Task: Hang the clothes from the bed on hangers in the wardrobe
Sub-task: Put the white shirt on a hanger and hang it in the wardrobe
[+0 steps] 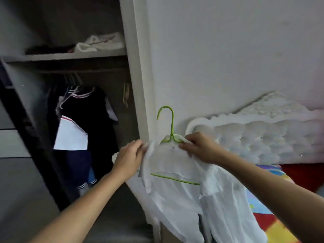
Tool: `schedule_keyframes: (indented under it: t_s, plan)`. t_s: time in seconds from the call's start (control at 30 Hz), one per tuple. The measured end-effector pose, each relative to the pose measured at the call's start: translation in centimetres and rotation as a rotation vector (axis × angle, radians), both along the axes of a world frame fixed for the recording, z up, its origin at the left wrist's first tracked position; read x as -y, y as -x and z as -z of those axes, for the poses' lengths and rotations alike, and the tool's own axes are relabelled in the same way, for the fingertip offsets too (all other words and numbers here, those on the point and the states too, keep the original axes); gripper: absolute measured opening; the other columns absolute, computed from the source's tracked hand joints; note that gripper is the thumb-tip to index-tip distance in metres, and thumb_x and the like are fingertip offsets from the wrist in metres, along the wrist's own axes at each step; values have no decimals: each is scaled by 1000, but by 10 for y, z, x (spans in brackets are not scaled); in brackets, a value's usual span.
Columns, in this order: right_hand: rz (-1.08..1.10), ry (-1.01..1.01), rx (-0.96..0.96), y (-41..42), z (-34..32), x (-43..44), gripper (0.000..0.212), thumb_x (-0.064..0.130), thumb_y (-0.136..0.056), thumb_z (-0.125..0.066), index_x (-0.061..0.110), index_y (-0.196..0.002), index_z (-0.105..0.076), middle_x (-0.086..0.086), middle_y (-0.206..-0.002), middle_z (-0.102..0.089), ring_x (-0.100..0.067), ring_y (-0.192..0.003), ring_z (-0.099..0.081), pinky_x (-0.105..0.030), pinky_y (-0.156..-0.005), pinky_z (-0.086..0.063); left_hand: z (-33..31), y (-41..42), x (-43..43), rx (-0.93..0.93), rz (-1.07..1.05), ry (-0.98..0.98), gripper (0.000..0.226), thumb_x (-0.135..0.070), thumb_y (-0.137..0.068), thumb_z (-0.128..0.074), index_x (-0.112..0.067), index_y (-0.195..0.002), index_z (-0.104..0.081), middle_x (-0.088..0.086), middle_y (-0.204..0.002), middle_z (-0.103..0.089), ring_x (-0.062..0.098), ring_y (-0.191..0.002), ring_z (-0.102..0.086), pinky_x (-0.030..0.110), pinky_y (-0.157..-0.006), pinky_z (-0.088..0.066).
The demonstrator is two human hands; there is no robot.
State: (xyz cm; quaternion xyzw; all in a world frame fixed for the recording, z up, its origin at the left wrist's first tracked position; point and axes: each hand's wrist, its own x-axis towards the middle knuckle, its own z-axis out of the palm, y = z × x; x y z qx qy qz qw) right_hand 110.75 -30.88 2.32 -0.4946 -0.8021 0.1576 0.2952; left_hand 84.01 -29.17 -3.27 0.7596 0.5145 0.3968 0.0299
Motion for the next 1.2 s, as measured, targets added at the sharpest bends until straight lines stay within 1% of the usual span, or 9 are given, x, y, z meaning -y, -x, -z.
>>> schedule_keyframes:
  t_s: [0.1, 0.2, 0.3, 0.4, 0.57, 0.7, 0.93, 1.1, 1.2]
  plan:
    - [-55, 96, -112, 69, -10, -12, 46, 40, -89, -65, 13, -57, -47, 9, -49, -39, -3, -46, -35, -19, -46, -28, -8, 63, -1, -28, -111, 3, 27, -38, -97, -45, -17, -87, -58, -3, -81, -55, 17, -78, -54, 39, -69, -46]
    - [-63, 278, -329, 133, -14, -29, 49, 42, -94, -56, 14, -54, -54, 4, -53, -48, -5, -43, -43, -16, -43, -33, -8, 126, -10, -68, -181, 14, 27, -43, -95, -49, -20, -97, -62, -2, -92, -55, 21, -91, -54, 40, -77, -46]
    - [67, 318, -385, 191, -13, -62, 47, 37, -98, -46, 12, -59, -57, -1, -58, -52, -8, -42, -47, -16, -41, -33, -5, 196, -19, -85, -256, 39, 24, -37, -94, -54, -19, -109, -62, -1, -106, -56, 20, -102, -52, 40, -88, -45]
    - [164, 347, -435, 237, -14, -100, 37, 30, -96, -44, 9, -68, -57, -8, -65, -51, -18, -51, -48, -21, -47, -36, -4, 262, -25, -104, -303, 89, 28, -38, -95, -52, -19, -115, -59, -2, -111, -55, 18, -106, -51, 38, -89, -44]
    - [269, 368, -604, 289, -32, -150, 29, 27, -92, -46, 4, -80, -59, -17, -76, -53, -27, -66, -53, -34, -58, -40, -9, 346, -53, -125, -348, 153, 26, -37, -95, -52, -18, -112, -59, -3, -103, -52, 20, -102, -55, 41, -85, -46]
    - [366, 358, -721, 320, -55, -195, 18, 23, -88, -50, 8, -79, -56, -14, -70, -50, -23, -55, -48, -29, -57, -37, -10, 378, -84, -102, -354, 190, 25, -36, -95, -53, -19, -113, -59, -5, -107, -51, 16, -99, -56, 40, -86, -48]
    - [313, 289, -780, 387, -72, -298, 5, 9, -87, -58, 4, -86, -57, -16, -76, -52, -27, -68, -52, -38, -63, -42, -13, 414, -163, -93, -320, 205, 27, -38, -94, -53, -22, -116, -59, -6, -108, -50, 16, -96, -55, 39, -87, -49]
    - [285, 241, -803, 439, -90, -394, 14, 10, -85, -65, 2, -76, -57, -18, -71, -56, -27, -62, -56, -40, -63, -47, -50, 436, -245, -139, -333, 39, 21, -31, -93, -57, -20, -110, -60, -6, -101, -48, 17, -96, -54, 34, -82, -46]
    - [277, 225, -810, 464, -111, -451, 18, 13, -83, -66, -3, -91, -62, -20, -78, -62, -31, -68, -63, -40, -64, -50, -74, 446, -296, -161, -323, 12, 22, -30, -93, -57, -19, -113, -59, -5, -104, -48, 16, -97, -53, 32, -79, -44]
